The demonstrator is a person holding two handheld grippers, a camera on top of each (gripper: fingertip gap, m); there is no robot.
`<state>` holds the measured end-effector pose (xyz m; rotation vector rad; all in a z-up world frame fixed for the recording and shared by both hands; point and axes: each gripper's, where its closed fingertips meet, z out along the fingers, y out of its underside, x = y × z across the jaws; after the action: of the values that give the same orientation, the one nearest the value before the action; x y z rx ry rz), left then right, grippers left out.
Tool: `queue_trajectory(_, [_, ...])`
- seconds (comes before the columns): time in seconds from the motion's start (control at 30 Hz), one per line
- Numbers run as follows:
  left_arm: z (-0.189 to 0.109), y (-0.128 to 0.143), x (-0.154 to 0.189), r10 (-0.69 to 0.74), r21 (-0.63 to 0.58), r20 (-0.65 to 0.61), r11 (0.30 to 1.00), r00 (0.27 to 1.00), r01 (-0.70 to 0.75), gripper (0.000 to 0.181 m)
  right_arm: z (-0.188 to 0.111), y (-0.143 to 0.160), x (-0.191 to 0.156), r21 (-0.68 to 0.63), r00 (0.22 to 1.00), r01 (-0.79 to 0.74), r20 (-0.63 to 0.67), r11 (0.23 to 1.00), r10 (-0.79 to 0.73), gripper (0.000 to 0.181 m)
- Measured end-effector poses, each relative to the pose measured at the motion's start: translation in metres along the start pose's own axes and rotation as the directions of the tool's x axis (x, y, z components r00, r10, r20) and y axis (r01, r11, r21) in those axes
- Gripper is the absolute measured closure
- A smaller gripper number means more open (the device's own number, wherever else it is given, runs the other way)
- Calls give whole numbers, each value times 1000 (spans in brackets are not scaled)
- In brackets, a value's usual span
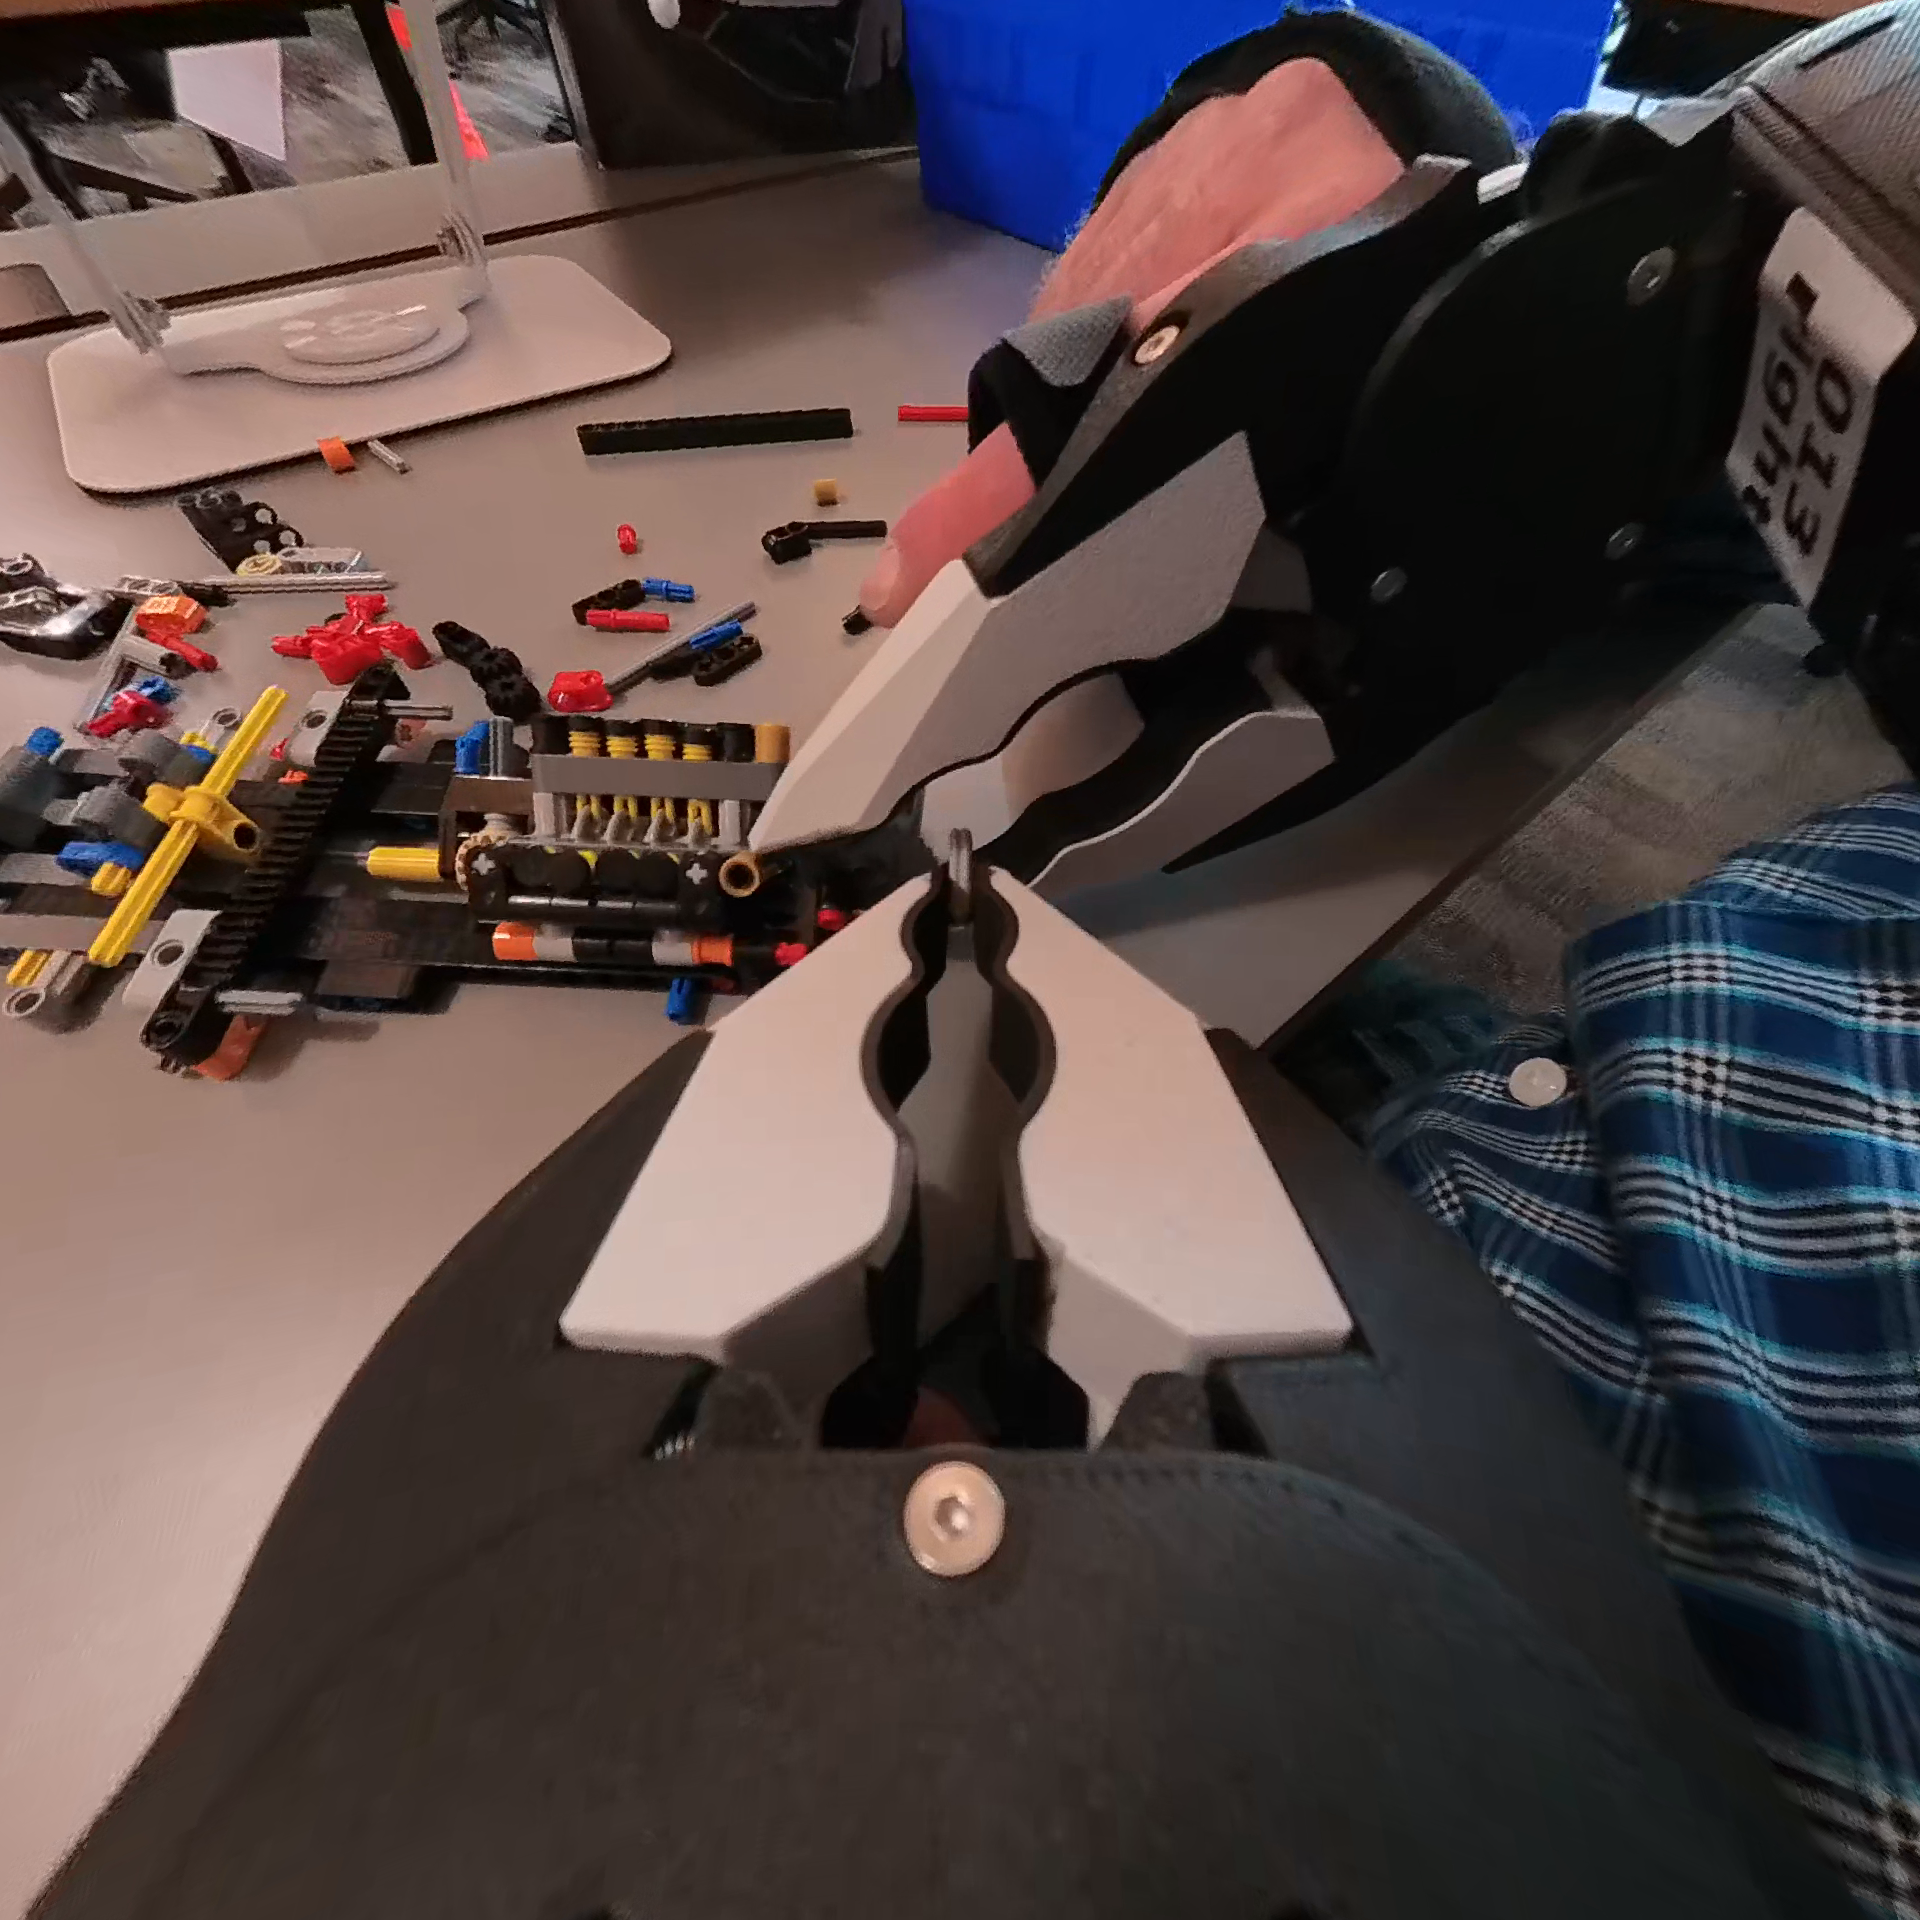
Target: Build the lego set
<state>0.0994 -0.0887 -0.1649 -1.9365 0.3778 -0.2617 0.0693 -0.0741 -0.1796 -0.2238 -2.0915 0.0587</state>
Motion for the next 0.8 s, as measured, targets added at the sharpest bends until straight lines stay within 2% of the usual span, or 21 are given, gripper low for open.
queue_trajectory(0.8, [12,5,-8,1,-35,63,999,998,1,179,1,2,4,20,999,-2,-44,1000,3,153])
